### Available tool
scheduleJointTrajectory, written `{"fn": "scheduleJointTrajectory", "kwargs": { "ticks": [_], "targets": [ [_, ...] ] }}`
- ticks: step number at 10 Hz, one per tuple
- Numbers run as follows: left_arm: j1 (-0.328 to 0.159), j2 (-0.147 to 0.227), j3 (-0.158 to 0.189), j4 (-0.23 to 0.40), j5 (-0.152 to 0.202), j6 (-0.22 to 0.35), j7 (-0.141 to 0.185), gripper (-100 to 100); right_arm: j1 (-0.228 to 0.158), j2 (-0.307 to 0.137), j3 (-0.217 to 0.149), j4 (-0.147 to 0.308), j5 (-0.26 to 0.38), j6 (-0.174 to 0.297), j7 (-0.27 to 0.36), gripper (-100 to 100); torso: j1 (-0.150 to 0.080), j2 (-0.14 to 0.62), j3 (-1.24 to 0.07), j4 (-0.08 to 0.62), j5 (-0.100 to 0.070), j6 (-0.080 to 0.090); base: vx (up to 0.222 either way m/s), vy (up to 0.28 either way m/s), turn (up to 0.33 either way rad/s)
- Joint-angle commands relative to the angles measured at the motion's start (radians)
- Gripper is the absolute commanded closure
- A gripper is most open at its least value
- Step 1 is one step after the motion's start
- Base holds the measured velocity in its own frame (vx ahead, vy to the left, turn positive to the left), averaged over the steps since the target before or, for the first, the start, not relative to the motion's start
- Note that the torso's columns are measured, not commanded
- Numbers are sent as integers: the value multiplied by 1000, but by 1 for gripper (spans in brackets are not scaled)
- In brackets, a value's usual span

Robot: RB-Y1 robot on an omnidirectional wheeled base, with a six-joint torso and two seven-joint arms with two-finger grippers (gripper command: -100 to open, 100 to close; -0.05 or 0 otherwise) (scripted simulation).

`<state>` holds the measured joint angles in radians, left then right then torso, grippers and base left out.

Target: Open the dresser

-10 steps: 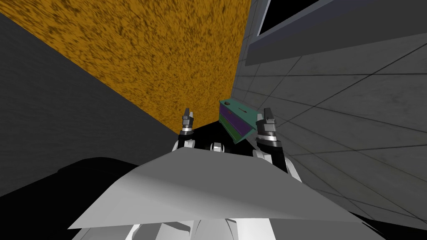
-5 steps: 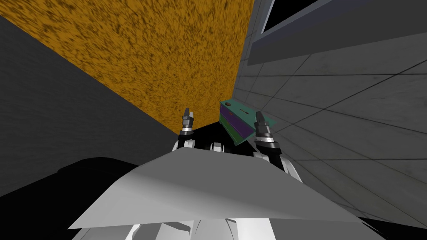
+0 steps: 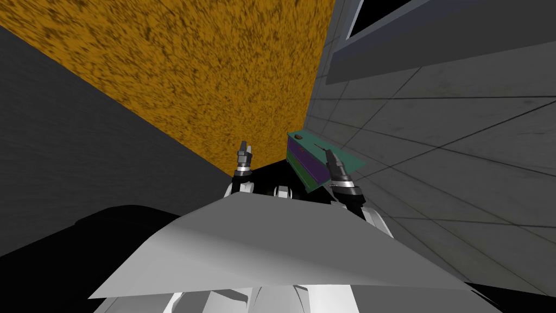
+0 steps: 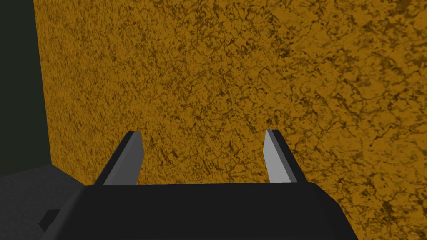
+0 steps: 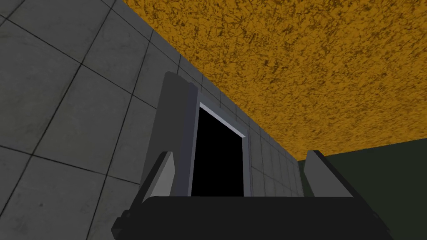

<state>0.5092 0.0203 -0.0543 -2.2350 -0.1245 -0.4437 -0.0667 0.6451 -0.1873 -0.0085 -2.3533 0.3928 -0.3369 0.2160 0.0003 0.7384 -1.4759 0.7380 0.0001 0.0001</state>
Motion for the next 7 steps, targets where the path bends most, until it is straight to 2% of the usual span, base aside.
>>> {"fn": "scheduleJointTrajectory", "kwargs": {
  "ticks": [1, 2, 5, 7],
  "targets": [
    [0, 0, 0, 0, 0, 0, 0, 0, 17, -6, 1, 2, 81, 8, 26, -100, 0, 0, 0, 0, 0, 0, 76, 3, 24],
    [0, 0, 0, 0, 0, 0, 0, 0, 17, -6, 1, 2, 93, 8, 26, -100, 0, 0, 0, 0, 0, 0, 38, 1, 2],
    [0, 0, 0, 0, 0, 0, 0, 0, 52, -12, 7, 6, 191, 18, 75, -100, -1, -1, 0, 0, 0, 0, 75, 1, 40],
    [0, 0, 0, 0, 0, 0, 0, 0, 52, -12, 7, 6, 236, 18, 75, -100, -1, -2, -1, -1, 0, 0, 67, -6, 13]
  ]
}}
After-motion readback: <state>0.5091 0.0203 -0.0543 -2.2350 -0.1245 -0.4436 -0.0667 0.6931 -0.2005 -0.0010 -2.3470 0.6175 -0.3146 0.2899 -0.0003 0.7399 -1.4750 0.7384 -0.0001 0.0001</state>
